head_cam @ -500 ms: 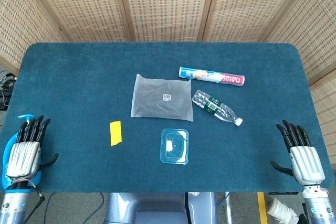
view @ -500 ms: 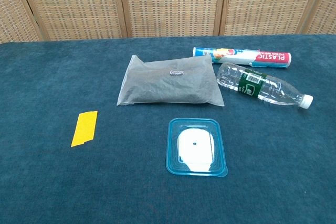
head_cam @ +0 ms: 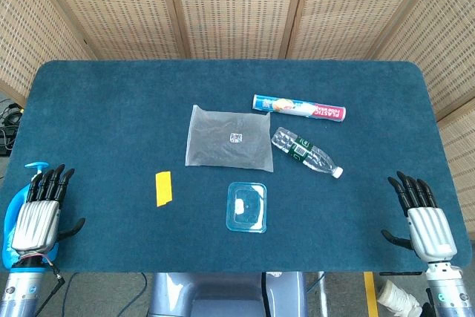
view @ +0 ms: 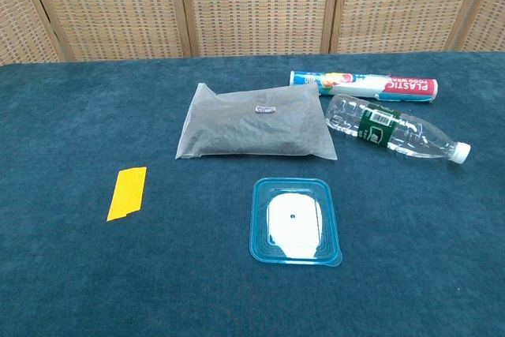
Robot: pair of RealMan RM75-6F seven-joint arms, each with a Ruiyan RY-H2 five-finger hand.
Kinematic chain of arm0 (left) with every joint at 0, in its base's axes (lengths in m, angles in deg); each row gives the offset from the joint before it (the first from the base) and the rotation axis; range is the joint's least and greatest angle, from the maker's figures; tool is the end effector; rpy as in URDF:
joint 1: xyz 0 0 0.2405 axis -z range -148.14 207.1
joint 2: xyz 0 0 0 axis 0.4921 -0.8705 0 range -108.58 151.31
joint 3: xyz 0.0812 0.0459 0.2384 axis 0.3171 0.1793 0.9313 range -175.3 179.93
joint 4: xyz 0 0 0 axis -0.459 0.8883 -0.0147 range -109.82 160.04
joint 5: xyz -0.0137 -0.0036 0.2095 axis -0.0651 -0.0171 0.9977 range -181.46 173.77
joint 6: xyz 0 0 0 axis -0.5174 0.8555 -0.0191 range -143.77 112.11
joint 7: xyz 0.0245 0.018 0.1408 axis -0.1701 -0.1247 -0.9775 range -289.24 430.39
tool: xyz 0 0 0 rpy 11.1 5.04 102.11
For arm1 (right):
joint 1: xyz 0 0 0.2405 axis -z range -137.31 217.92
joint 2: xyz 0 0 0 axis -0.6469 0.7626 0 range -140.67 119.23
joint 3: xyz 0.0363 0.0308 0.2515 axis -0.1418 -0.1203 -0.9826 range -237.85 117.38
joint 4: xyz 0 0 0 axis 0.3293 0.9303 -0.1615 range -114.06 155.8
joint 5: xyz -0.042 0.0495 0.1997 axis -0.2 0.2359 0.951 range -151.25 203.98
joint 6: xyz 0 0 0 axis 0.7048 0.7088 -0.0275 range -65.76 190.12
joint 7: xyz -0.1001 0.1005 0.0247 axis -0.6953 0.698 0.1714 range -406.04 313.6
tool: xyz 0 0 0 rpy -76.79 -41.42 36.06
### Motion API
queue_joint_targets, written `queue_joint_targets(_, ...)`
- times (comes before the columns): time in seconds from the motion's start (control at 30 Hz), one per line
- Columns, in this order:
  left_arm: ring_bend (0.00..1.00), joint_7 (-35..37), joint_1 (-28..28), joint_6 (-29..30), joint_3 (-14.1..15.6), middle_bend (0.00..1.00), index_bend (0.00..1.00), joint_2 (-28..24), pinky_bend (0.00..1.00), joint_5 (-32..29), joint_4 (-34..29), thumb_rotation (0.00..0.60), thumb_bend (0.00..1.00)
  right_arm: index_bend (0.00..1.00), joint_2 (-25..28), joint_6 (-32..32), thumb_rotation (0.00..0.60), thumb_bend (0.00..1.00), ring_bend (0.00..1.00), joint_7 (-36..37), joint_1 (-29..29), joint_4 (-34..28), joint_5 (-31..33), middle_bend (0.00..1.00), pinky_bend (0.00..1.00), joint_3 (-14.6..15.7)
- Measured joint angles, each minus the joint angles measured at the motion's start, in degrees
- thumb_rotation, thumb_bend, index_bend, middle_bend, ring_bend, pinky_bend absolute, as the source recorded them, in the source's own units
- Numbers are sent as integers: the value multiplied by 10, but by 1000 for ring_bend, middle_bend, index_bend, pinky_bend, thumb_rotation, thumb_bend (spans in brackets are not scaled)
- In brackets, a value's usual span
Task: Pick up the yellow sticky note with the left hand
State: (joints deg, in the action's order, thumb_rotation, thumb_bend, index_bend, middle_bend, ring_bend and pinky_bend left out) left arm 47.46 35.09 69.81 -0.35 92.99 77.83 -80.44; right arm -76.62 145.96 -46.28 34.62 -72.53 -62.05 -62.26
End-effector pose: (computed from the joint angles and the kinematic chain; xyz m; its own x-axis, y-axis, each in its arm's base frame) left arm -0.2562 0.1780 0.1081 0.4302 0.0383 0.9019 0.9020 0.0216 -0.4312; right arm -0.2985 -0.1814 0.1402 0.3564 -0.0381 0.9336 -0.9331 -0.0672 0.3534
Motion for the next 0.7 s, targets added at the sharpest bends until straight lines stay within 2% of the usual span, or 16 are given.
queue_joint_targets(0.47, 0, -7, 3, -7, 7, 0, 0, 10, 0, 5, 0, 600, 221, 0, 5, -3, 600, 0, 0, 4, 1, -5, 3, 0, 0, 0)
queue_joint_targets(0.7, 0, -15, 17, -31, 5, 0, 0, 32, 0, -1, 0, 600, 228, 0, 8, -5, 600, 0, 0, 9, 1, -5, 5, 0, 0, 0)
